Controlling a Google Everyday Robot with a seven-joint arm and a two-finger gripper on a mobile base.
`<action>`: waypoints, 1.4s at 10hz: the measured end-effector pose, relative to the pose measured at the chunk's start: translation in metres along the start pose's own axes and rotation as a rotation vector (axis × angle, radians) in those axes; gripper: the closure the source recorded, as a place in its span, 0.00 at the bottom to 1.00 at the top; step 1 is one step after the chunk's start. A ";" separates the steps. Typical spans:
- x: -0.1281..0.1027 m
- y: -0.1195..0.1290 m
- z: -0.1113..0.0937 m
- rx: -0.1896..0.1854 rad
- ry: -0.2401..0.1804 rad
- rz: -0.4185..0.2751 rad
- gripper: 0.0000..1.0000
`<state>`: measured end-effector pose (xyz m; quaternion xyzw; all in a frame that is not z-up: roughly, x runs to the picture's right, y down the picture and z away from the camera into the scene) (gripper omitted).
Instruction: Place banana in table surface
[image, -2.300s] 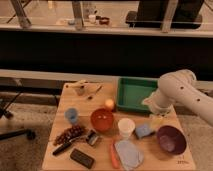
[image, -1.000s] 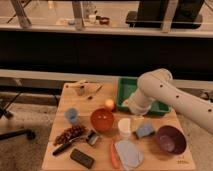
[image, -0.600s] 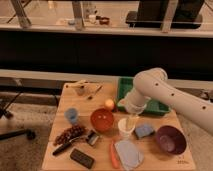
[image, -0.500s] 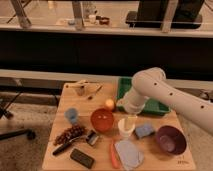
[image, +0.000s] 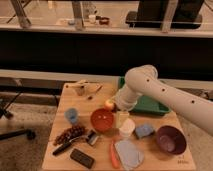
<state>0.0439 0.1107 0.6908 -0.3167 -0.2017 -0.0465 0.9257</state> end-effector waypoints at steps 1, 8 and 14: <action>-0.006 -0.005 0.003 0.002 -0.013 0.005 0.20; -0.044 -0.039 0.028 0.006 -0.095 0.036 0.20; -0.074 -0.076 0.049 0.001 -0.133 0.049 0.20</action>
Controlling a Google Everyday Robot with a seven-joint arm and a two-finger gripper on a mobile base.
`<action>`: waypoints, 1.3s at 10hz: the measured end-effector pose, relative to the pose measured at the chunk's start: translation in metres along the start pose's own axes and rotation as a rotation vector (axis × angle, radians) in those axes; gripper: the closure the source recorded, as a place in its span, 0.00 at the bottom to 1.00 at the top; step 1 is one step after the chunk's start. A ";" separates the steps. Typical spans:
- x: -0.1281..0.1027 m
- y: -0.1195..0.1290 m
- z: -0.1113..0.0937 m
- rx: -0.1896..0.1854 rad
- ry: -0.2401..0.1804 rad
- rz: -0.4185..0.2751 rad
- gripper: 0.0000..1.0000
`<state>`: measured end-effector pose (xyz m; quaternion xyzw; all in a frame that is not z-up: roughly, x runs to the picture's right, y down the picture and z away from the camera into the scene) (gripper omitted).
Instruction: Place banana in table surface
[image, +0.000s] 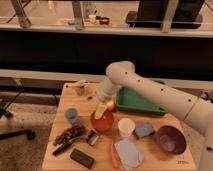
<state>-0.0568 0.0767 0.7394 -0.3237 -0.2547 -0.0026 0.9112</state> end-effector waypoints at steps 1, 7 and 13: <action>-0.008 -0.008 0.005 -0.002 -0.005 0.000 0.20; -0.029 -0.077 0.022 -0.012 -0.044 0.004 0.20; -0.033 -0.119 0.050 0.005 -0.113 0.032 0.20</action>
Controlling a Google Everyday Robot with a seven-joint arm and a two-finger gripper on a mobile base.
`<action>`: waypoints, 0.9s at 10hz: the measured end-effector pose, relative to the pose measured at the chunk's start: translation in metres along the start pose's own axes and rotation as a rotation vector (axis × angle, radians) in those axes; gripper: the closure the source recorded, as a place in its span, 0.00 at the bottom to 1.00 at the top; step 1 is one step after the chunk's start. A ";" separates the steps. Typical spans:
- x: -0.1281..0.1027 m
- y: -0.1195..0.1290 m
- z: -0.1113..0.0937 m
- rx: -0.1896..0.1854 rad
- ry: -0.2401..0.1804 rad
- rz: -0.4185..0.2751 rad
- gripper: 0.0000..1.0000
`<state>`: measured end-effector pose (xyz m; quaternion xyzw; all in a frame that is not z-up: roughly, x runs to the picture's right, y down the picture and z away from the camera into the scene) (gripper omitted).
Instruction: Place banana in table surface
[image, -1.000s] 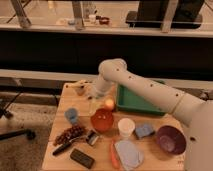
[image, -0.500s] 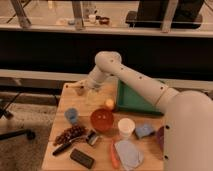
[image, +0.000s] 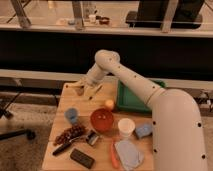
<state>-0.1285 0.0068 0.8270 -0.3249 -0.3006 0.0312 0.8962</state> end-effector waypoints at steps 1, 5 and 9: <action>-0.005 -0.001 0.007 0.007 -0.007 0.000 0.20; -0.030 -0.010 0.029 0.056 -0.038 0.004 0.20; -0.036 -0.027 0.032 0.098 -0.072 0.024 0.20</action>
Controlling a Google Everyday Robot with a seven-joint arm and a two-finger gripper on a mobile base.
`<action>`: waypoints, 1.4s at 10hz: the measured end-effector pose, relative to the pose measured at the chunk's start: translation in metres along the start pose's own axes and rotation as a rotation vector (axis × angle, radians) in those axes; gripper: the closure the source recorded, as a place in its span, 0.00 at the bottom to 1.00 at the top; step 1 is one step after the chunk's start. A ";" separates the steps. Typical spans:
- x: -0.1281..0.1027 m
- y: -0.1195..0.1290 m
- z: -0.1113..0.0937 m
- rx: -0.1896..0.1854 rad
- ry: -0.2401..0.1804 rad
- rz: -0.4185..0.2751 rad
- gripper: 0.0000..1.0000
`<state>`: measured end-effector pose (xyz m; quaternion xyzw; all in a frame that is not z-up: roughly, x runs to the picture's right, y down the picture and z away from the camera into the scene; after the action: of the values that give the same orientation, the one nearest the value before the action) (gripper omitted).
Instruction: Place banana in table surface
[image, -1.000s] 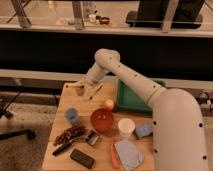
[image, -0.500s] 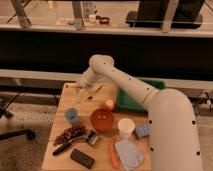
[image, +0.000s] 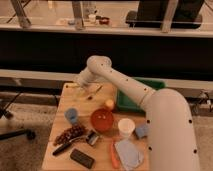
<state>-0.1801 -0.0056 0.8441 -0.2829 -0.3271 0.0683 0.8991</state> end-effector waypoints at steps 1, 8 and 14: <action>0.000 -0.005 0.002 0.006 -0.005 0.007 0.20; 0.001 -0.035 0.035 0.002 -0.019 0.006 0.20; 0.003 -0.050 0.045 0.025 0.006 0.003 0.20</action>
<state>-0.2089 -0.0250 0.9013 -0.2722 -0.3233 0.0727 0.9034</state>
